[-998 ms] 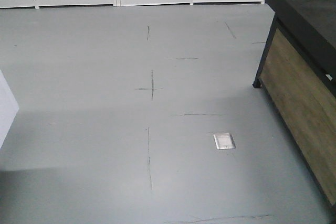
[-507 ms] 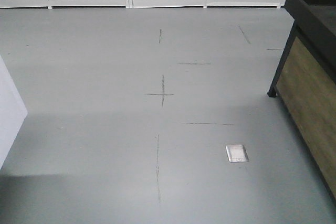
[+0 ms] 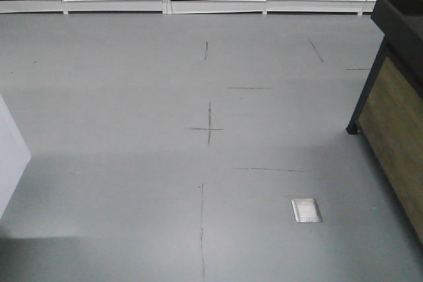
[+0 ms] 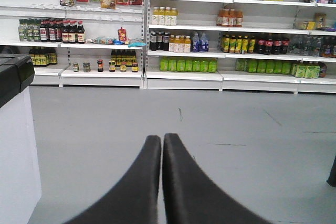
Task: Pick three apples into basket with both arms
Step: 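Drive the base forward along the aisle toward the produce tables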
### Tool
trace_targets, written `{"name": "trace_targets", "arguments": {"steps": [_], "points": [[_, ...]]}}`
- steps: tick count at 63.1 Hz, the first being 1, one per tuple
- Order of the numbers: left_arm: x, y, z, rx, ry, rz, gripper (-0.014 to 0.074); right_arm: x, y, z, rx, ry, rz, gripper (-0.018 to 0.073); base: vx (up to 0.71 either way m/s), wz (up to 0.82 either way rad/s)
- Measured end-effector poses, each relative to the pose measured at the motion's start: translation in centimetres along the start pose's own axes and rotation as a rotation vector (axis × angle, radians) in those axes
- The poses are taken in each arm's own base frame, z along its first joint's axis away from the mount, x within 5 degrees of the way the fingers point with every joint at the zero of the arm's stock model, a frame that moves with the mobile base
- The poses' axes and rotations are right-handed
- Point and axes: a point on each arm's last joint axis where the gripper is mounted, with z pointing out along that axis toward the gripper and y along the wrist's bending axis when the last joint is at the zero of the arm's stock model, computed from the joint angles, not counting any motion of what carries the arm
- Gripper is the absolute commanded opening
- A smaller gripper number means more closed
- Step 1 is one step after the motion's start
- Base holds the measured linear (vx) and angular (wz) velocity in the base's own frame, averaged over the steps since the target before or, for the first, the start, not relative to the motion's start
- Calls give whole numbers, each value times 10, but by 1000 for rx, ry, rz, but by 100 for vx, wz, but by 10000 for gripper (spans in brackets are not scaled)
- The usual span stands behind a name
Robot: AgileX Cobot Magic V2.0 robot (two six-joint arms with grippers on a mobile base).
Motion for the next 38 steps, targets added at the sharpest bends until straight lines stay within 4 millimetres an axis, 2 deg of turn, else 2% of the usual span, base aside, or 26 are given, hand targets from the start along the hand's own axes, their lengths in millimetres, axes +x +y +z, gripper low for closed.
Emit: {"name": "trace_targets", "arguments": {"steps": [38], "points": [[0,0,0,0,0,0,-6,0,0,0,0,0,0,-9,16,-2]]}}
